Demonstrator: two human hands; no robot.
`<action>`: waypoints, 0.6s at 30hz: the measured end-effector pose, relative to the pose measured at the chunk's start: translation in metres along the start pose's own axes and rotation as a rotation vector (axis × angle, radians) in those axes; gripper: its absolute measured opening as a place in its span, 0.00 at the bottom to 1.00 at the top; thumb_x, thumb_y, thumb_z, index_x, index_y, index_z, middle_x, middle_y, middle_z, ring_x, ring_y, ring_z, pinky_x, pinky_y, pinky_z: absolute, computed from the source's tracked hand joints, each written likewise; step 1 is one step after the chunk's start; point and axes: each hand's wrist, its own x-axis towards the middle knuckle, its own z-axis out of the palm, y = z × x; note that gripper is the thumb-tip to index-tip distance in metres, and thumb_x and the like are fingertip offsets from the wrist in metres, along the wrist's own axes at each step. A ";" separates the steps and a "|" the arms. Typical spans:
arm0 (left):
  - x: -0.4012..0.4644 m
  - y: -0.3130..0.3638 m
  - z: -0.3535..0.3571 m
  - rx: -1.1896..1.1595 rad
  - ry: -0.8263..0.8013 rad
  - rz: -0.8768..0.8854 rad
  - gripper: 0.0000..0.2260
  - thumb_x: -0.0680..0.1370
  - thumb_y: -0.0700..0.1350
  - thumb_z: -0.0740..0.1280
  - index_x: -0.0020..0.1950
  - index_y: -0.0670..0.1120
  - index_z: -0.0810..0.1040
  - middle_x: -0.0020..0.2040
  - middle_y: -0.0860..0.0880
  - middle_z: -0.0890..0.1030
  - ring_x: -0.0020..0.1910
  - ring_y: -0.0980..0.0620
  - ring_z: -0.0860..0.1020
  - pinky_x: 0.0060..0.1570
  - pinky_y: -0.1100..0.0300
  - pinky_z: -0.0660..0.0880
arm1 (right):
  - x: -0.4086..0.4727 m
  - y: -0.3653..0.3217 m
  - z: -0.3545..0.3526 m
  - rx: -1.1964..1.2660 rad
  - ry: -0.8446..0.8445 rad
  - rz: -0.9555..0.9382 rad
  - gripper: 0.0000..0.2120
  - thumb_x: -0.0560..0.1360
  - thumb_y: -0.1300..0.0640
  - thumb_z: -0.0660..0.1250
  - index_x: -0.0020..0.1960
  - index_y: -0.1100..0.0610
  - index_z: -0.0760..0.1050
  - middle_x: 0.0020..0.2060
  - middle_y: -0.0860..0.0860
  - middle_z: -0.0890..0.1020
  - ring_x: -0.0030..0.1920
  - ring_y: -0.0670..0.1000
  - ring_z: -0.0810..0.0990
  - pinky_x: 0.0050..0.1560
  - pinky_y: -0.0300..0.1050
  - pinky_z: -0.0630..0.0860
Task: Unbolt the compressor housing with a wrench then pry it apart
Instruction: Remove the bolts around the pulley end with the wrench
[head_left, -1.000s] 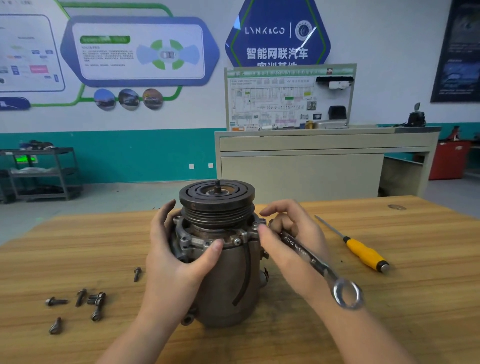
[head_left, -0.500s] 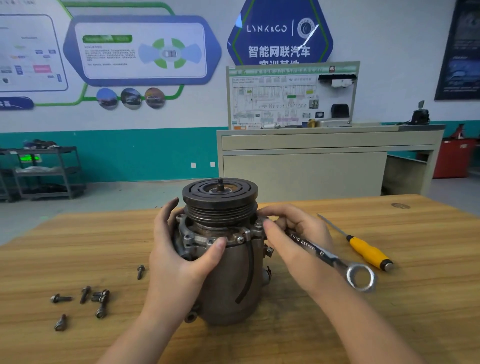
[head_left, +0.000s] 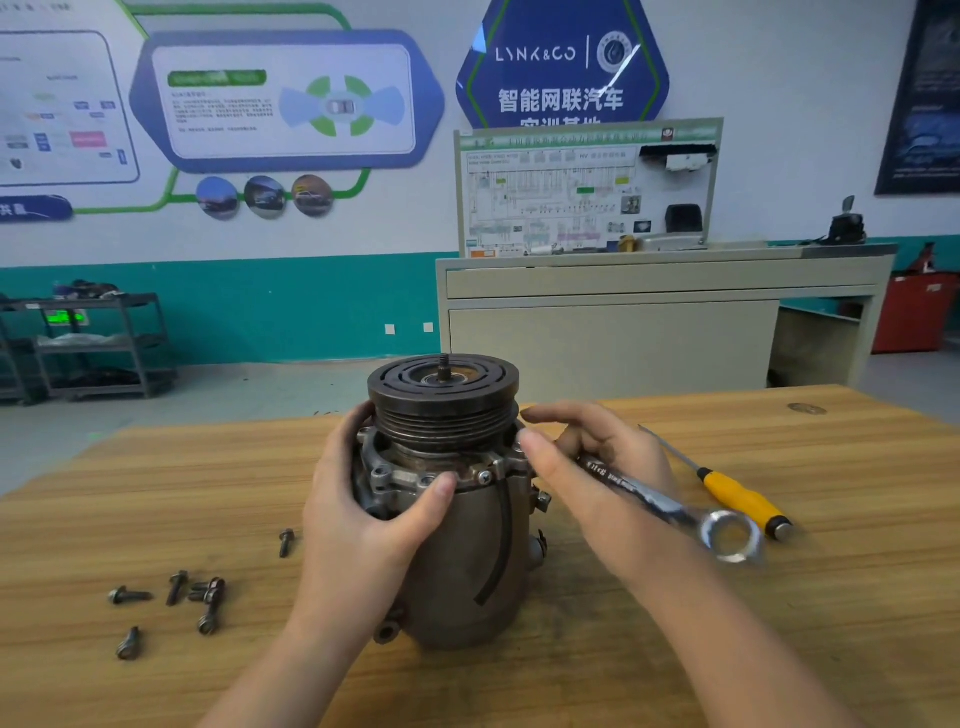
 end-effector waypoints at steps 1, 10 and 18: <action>0.000 -0.001 0.000 -0.003 0.001 0.001 0.28 0.61 0.61 0.73 0.60 0.69 0.69 0.59 0.66 0.77 0.60 0.64 0.74 0.54 0.74 0.70 | 0.000 0.000 0.000 -0.009 -0.010 -0.006 0.04 0.70 0.53 0.72 0.44 0.46 0.80 0.27 0.45 0.77 0.29 0.42 0.77 0.31 0.32 0.72; 0.000 0.001 0.000 -0.011 0.005 0.013 0.28 0.61 0.60 0.73 0.59 0.70 0.69 0.58 0.68 0.76 0.59 0.67 0.74 0.51 0.77 0.69 | 0.000 0.000 -0.001 -0.024 -0.014 -0.004 0.02 0.71 0.55 0.73 0.42 0.49 0.80 0.27 0.44 0.77 0.29 0.42 0.76 0.31 0.31 0.72; 0.000 -0.001 0.001 -0.036 0.002 0.005 0.29 0.61 0.60 0.73 0.59 0.69 0.69 0.58 0.65 0.77 0.60 0.63 0.75 0.54 0.71 0.71 | 0.001 0.001 0.000 -0.023 -0.018 0.016 0.05 0.70 0.54 0.68 0.42 0.46 0.82 0.30 0.44 0.80 0.33 0.42 0.79 0.34 0.32 0.74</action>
